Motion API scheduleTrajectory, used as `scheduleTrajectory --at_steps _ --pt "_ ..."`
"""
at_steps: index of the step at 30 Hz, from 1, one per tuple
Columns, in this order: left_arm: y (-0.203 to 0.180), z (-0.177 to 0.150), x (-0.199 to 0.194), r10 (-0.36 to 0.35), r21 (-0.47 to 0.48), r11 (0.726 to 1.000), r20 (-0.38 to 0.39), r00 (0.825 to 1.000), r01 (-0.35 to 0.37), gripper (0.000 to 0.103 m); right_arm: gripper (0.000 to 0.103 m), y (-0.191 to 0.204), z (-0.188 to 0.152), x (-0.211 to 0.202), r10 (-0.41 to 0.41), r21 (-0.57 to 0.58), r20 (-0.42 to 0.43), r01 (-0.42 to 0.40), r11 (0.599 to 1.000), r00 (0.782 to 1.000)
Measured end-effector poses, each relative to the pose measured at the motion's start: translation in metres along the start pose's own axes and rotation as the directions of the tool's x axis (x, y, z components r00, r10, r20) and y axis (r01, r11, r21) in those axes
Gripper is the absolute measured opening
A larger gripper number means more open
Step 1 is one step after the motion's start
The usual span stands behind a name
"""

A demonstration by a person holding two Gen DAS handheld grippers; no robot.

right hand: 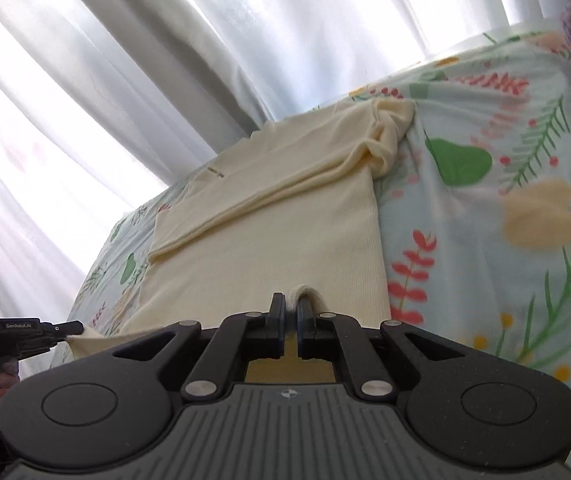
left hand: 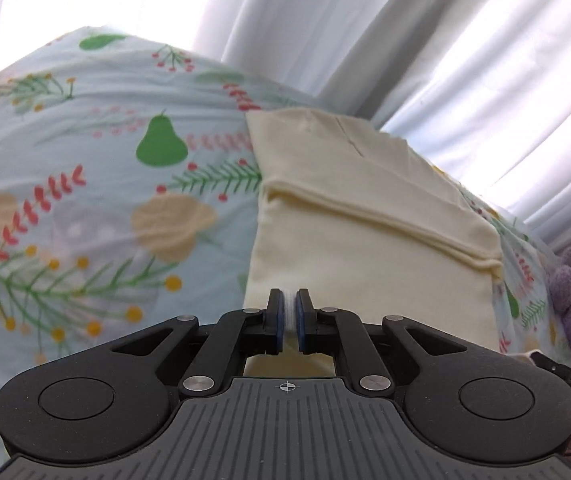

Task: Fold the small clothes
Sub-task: 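Pinch the sweater hem with both grippers and lift it up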

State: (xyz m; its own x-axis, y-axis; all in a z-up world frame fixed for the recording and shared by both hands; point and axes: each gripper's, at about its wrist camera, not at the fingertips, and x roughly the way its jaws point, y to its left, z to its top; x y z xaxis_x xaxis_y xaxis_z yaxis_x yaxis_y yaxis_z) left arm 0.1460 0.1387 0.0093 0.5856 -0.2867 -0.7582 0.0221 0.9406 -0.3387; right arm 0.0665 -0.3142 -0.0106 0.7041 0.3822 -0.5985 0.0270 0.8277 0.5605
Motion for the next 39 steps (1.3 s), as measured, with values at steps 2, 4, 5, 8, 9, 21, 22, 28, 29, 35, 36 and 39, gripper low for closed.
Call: scheduleTrajectory --at_steps 2,4,5,8,9,21,22,28,29,35,36,39 --pt "-0.003 0.014 0.018 0.034 0.006 0.999 0.021 0.999 -0.034 0.008 0.005 0.002 0.015 0.016 -0.031 -0.03 0.021 0.032 0.999 0.999" --pt "-0.004 0.022 0.036 0.083 0.001 0.997 0.043 0.996 -0.083 0.005 0.005 0.002 0.028 0.033 -0.068 -0.038 0.031 0.069 0.997 0.997" --pt "-0.004 0.026 0.046 0.116 0.002 0.993 0.056 0.992 -0.117 0.006 0.005 0.002 0.033 0.042 -0.09 -0.044 0.033 0.092 0.995 0.995" --pt "0.005 0.029 0.062 0.135 0.0 0.991 0.057 0.989 -0.136 0.006 0.012 0.001 0.04 0.06 -0.18 -0.055 0.046 0.182 0.982 0.983" --pt "0.008 0.027 0.063 0.104 0.016 0.994 0.052 0.993 -0.105 0.008 0.017 0.001 0.04 0.061 -0.21 -0.065 0.061 0.214 0.975 0.976" --pt "0.006 -0.002 0.078 -0.015 0.181 0.983 -0.079 0.997 0.029 0.028 0.048 0.012 0.018 0.075 -0.216 -0.345 -0.011 0.199 0.917 0.976" --pt "0.006 -0.001 0.078 -0.016 0.185 0.982 -0.076 0.997 0.03 0.026 0.043 0.012 0.018 0.077 -0.211 -0.347 -0.024 0.19 0.919 0.977" --pt "0.002 -0.001 0.078 0.005 0.21 0.978 -0.083 0.997 0.012 0.011 0.013 0.019 0.015 0.087 -0.219 -0.389 -0.053 0.182 0.903 0.974" --pt "0.001 -0.001 0.078 0.007 0.213 0.977 -0.082 0.997 0.01 0.01 0.007 0.021 0.016 0.088 -0.226 -0.395 -0.049 0.188 0.899 0.973" --pt "-0.009 0.002 0.075 0.034 0.242 0.97 -0.068 0.997 -0.017 0.009 0.006 0.03 0.017 0.082 -0.24 -0.43 -0.03 0.204 0.879 0.97" --pt "-0.011 0.003 0.072 0.04 0.247 0.969 -0.067 0.997 -0.022 0.009 0.006 0.032 0.018 0.079 -0.237 -0.433 -0.024 0.203 0.878 0.971" --pt "-0.017 0.009 0.067 0.047 0.245 0.969 -0.072 0.996 -0.028 0.009 0.006 0.038 0.023 0.07 -0.232 -0.44 0.003 0.21 0.873 0.973"
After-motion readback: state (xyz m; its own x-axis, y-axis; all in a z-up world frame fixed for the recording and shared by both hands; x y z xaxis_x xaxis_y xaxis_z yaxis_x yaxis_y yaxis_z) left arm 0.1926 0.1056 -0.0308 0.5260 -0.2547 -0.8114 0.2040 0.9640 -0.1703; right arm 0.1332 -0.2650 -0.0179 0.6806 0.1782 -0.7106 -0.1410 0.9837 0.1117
